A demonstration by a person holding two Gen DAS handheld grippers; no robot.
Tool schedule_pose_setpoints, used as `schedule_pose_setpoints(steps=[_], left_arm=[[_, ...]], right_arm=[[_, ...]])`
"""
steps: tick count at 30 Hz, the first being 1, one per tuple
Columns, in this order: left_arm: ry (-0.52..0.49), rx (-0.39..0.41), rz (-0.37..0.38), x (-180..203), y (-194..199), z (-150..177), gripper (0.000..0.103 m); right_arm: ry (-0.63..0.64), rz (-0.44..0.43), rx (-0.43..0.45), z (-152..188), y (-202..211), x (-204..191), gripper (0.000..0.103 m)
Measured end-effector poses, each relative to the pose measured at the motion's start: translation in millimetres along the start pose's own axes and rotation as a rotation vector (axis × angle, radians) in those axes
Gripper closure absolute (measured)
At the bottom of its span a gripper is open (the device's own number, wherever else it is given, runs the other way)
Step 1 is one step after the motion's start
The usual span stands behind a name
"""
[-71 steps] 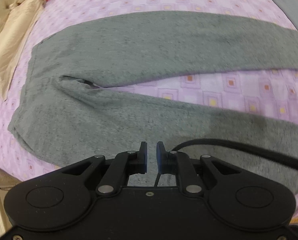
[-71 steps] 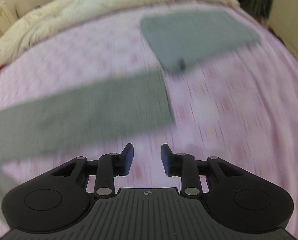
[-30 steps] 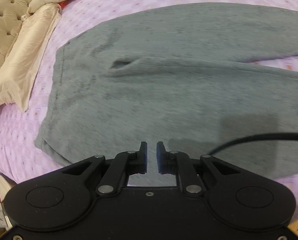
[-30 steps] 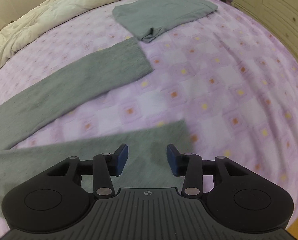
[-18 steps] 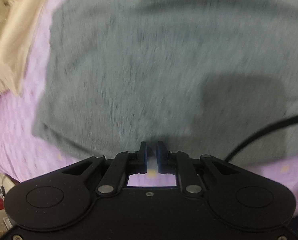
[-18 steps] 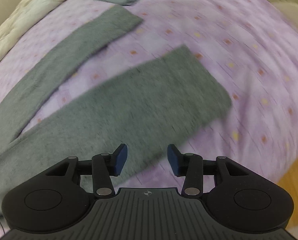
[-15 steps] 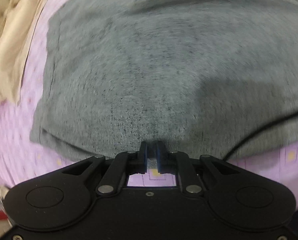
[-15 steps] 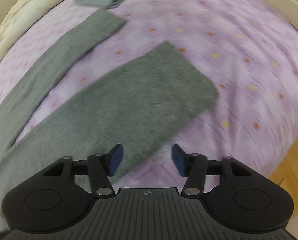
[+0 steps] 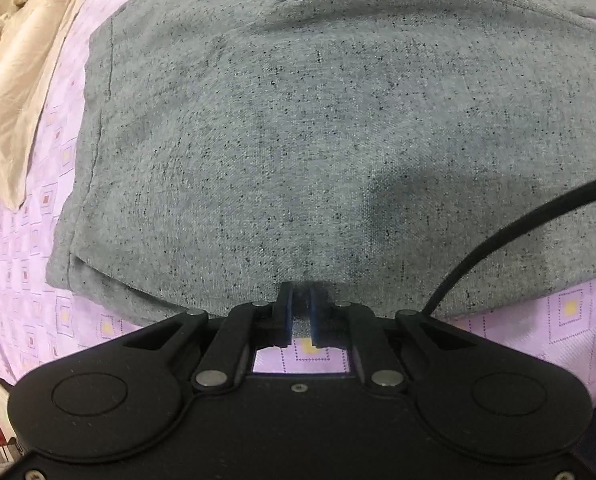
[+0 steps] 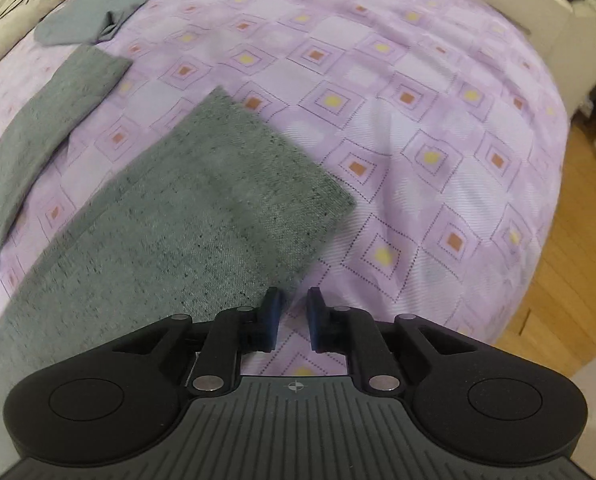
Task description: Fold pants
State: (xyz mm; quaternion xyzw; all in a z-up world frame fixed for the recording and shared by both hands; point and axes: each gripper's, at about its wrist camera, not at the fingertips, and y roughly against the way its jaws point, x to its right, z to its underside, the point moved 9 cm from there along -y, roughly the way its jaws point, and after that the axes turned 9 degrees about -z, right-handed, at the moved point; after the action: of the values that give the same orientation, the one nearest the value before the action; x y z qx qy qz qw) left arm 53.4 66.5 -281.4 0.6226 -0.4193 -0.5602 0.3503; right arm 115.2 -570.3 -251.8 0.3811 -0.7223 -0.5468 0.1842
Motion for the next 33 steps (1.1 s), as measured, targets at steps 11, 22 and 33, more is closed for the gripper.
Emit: schedule_pose_setpoints(steps=[11, 22, 33], left_arm=[[0.123, 0.202, 0.025, -36.2, 71.0, -82.3, 0.083], [0.262, 0.204, 0.070, 1.2, 101.8, -166.3, 0.080], [0.318, 0.083, 0.044, 22.7, 91.0, -175.1, 0.080]], right_arm=[[0.621, -0.206, 0.429, -38.7, 122.4, -149.3, 0.049], [0.964, -0.428, 0.088, -86.9, 21.1, -284.7, 0.067], [1.379, -0.480, -0.093, -102.0, -60.4, -359.7, 0.066]])
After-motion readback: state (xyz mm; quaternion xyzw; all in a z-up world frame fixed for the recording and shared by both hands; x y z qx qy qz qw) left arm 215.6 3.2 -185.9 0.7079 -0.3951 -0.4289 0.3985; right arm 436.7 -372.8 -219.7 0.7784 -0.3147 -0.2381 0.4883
